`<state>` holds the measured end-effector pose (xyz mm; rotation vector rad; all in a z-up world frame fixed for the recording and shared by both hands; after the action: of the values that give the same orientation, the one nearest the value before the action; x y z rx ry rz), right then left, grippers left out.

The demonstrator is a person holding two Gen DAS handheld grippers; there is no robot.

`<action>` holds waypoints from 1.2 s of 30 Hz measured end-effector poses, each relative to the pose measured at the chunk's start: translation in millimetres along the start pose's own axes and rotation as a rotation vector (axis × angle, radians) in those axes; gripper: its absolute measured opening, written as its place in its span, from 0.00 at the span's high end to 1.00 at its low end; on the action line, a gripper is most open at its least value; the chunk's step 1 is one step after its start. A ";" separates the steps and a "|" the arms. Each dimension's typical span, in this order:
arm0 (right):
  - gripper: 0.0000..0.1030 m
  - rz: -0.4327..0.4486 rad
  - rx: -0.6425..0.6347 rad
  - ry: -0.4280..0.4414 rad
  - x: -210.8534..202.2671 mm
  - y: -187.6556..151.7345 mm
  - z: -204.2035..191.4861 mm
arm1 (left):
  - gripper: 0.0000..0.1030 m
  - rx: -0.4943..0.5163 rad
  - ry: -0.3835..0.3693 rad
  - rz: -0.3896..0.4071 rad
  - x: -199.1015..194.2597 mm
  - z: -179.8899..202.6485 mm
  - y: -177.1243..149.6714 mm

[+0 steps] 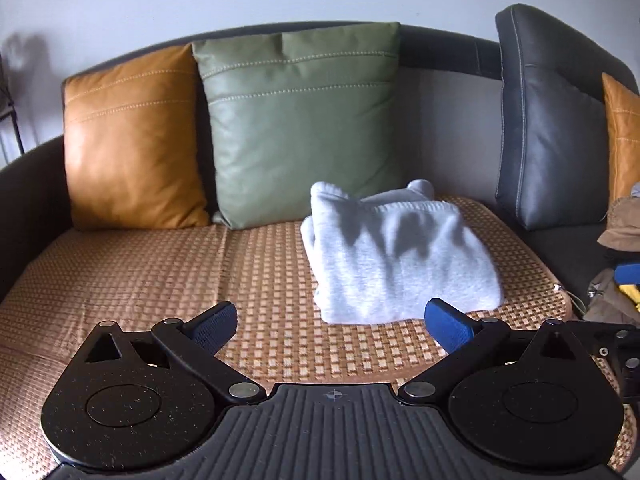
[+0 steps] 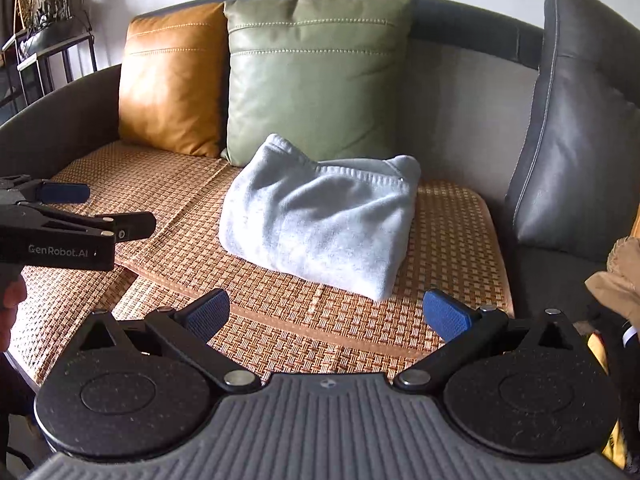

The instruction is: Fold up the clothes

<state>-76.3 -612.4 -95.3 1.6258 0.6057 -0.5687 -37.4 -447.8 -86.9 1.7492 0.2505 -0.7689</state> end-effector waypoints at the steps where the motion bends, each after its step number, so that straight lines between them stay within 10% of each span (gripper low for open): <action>1: 0.01 -0.004 0.010 0.000 1.2 -0.7 1.0 | 0.00 -0.007 -0.006 -0.010 1.9 0.0 0.2; 36: 0.01 -0.063 0.030 -0.044 31.8 -1.6 5.2 | 0.00 0.045 -0.038 -0.043 32.0 8.3 2.4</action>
<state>-54.0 -615.2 -118.4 1.6229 0.6194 -0.6611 -14.7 -463.1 -105.6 1.7746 0.2478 -0.8437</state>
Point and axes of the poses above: each gripper's, at about its wrist camera, not at the fingertips, and x roughly the way its jaws point, z to its right, y to its top, the point moved 1 cm from there along x, roughly the way its jaws point, and after that the axes turned 9 degrees about x, right-handed, at the moved point
